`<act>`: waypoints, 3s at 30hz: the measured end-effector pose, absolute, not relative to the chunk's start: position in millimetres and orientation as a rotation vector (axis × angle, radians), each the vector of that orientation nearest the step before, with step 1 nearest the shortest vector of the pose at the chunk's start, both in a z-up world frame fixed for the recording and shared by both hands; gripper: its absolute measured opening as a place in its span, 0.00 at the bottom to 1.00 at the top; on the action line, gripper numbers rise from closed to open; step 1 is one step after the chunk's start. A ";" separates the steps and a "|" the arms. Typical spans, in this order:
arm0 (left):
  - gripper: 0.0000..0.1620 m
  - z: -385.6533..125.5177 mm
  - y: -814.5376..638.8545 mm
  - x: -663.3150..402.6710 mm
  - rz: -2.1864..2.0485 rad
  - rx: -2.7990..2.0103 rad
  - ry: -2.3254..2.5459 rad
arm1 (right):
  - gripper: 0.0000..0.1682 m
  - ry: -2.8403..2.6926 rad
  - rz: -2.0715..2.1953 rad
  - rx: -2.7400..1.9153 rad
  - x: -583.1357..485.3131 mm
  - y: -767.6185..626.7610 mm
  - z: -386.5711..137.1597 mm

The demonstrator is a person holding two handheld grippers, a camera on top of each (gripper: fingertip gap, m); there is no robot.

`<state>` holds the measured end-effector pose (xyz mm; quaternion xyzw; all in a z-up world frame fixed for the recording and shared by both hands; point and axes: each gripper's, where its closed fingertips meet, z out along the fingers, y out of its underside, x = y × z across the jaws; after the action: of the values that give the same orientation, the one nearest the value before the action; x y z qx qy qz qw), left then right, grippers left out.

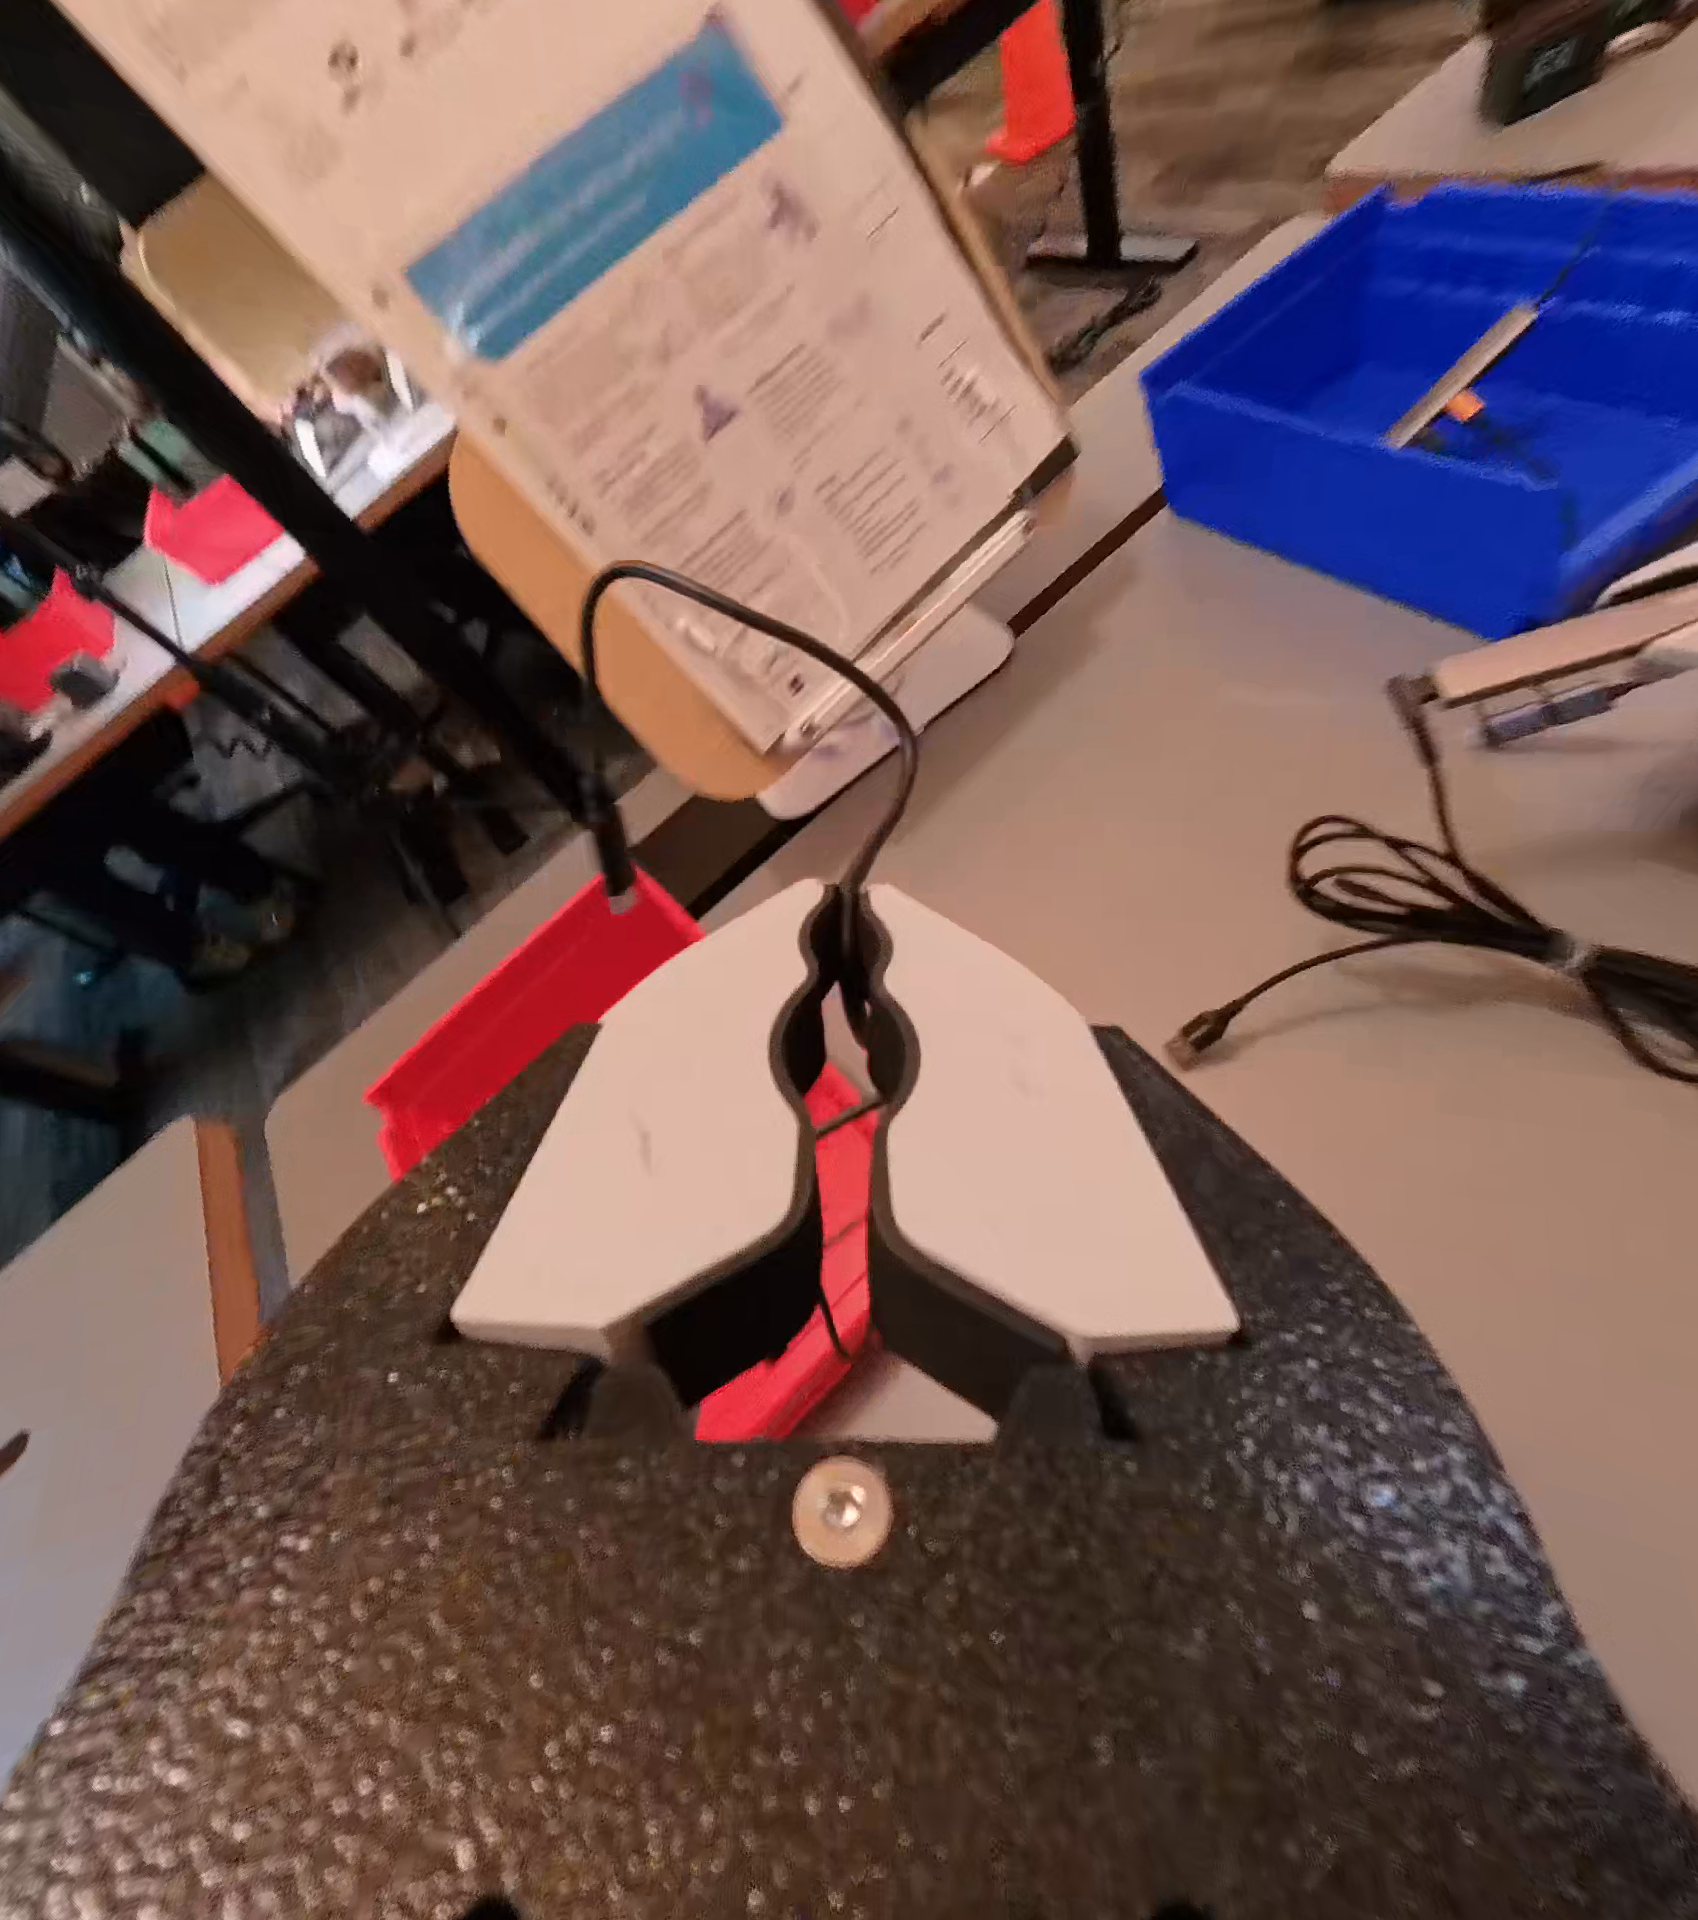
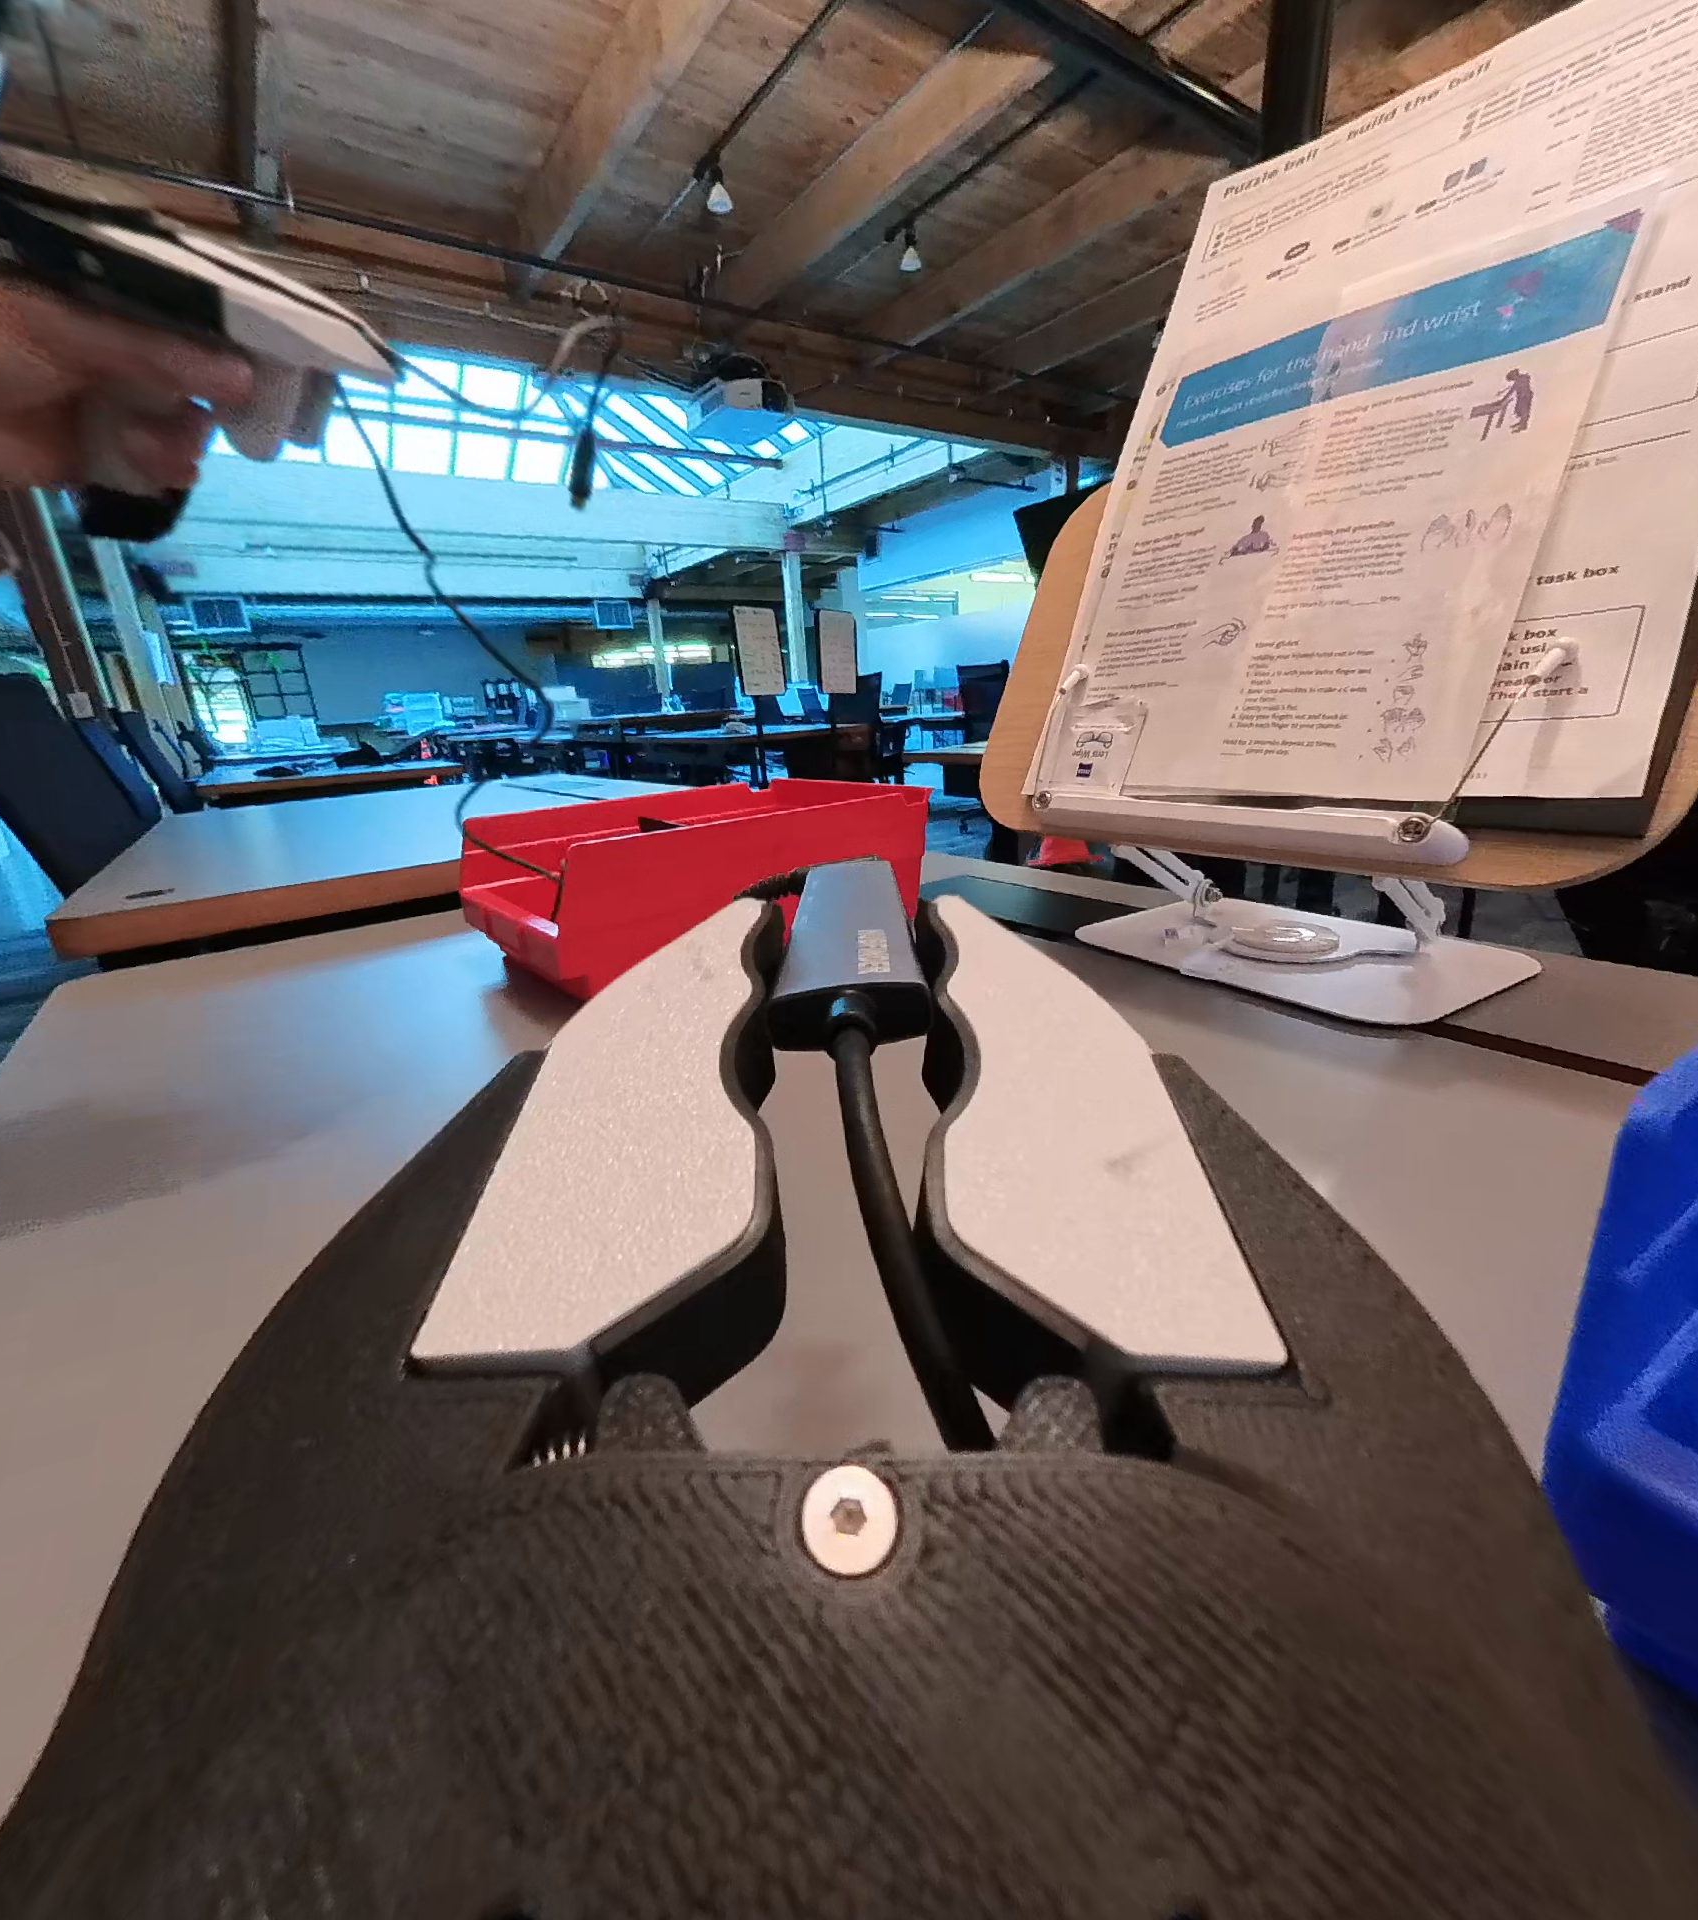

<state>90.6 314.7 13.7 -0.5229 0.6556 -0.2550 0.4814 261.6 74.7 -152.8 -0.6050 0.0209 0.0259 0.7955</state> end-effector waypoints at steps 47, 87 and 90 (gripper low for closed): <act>0.01 -237.6 212.2 43.8 -0.480 -0.607 2.179 | 0.15 0.050 0.084 -1.266 262.9 70.5 -150.0; 0.02 -229.5 149.9 53.0 -1.163 -1.381 2.343 | 0.15 0.039 0.105 -1.259 261.9 69.7 -149.2; 0.02 -254.2 173.5 24.0 -1.079 -1.368 2.406 | 0.15 0.037 0.103 -1.261 261.5 69.9 -149.3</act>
<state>24.0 173.5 -254.2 -0.4589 0.8069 -0.3621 0.0854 261.5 69.9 -149.3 -0.5891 0.0173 0.0483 0.8064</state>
